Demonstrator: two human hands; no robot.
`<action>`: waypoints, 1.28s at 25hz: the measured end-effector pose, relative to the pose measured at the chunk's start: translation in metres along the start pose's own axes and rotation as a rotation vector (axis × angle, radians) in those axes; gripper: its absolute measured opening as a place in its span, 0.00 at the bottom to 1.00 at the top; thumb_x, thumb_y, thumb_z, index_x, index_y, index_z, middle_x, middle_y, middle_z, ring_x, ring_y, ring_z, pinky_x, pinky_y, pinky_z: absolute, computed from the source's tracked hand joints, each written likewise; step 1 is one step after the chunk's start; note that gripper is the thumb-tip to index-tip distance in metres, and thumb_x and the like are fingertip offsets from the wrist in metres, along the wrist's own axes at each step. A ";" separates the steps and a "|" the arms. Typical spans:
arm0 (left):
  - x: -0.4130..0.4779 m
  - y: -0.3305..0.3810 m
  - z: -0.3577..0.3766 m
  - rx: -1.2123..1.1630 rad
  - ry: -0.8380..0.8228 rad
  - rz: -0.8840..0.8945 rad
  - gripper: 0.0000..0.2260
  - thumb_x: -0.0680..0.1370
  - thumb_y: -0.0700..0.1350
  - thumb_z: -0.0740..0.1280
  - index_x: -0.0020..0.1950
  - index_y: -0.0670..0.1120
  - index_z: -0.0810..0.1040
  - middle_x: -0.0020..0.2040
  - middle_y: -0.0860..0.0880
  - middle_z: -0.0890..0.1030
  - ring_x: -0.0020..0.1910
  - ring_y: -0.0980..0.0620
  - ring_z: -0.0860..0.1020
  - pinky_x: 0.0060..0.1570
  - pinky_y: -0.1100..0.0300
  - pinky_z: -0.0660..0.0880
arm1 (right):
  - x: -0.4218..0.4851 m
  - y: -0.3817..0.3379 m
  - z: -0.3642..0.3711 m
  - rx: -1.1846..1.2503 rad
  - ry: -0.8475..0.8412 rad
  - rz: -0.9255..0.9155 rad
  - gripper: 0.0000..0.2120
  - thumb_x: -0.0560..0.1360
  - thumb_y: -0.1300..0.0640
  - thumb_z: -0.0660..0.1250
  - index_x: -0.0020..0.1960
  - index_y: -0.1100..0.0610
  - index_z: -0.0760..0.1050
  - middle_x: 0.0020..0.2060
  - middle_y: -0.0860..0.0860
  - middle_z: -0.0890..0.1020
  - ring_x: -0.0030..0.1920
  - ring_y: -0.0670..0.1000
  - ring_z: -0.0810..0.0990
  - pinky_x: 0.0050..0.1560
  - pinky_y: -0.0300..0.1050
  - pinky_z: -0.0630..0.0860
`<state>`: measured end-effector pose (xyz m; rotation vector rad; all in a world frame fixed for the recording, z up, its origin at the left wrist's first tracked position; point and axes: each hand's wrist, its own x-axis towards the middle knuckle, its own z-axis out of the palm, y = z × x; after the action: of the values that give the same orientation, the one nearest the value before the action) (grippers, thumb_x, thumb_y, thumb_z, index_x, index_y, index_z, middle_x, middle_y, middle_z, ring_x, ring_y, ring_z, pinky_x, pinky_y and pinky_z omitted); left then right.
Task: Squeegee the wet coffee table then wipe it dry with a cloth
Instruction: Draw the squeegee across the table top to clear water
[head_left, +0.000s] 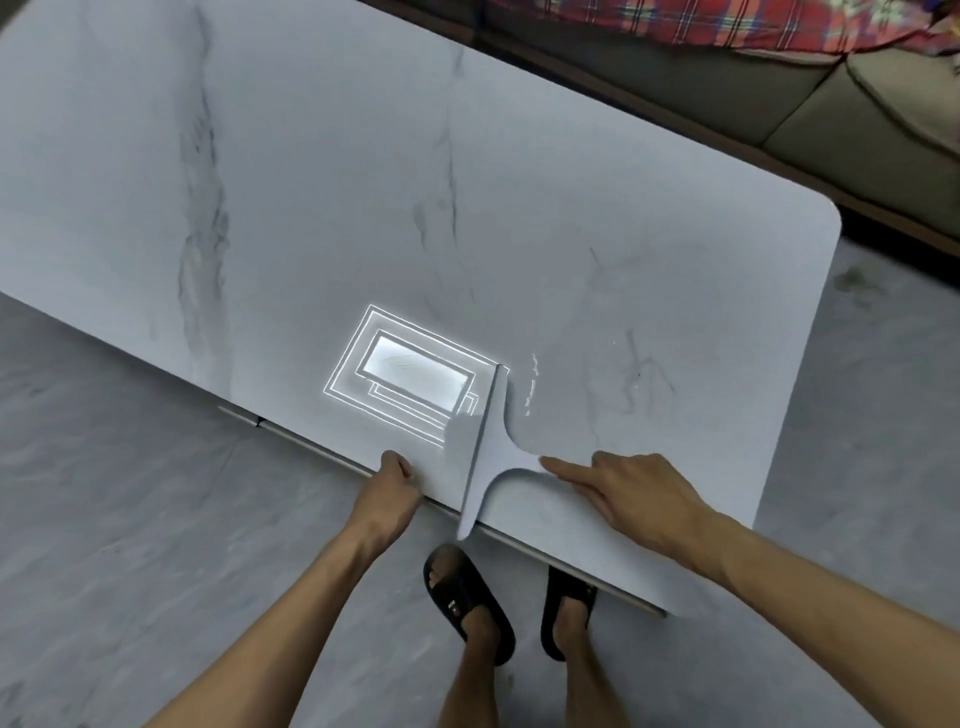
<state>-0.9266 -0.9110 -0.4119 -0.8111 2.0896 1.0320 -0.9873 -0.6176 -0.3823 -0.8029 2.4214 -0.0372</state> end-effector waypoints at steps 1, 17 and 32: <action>-0.001 0.007 0.007 0.007 -0.040 0.003 0.07 0.72 0.35 0.58 0.43 0.46 0.64 0.36 0.47 0.70 0.31 0.50 0.67 0.28 0.58 0.61 | -0.017 0.014 0.001 -0.009 -0.007 0.037 0.21 0.83 0.45 0.48 0.74 0.30 0.51 0.39 0.45 0.71 0.37 0.51 0.76 0.37 0.46 0.72; -0.008 0.036 0.060 0.046 -0.017 0.011 0.05 0.73 0.36 0.56 0.46 0.44 0.65 0.36 0.46 0.73 0.32 0.50 0.68 0.29 0.57 0.63 | -0.051 0.021 -0.016 -0.061 0.012 -0.089 0.23 0.84 0.50 0.53 0.75 0.33 0.53 0.42 0.50 0.76 0.34 0.56 0.76 0.33 0.47 0.65; -0.051 0.083 0.160 -0.060 0.030 -0.131 0.08 0.71 0.37 0.56 0.49 0.43 0.66 0.37 0.47 0.72 0.33 0.49 0.67 0.30 0.56 0.62 | -0.083 0.150 -0.020 -0.251 0.053 -0.234 0.30 0.59 0.53 0.82 0.59 0.38 0.80 0.22 0.46 0.70 0.16 0.50 0.67 0.21 0.39 0.57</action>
<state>-0.9142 -0.7237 -0.4126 -0.9850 2.0093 1.0212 -1.0247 -0.4516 -0.3527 -1.2093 2.3988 0.1592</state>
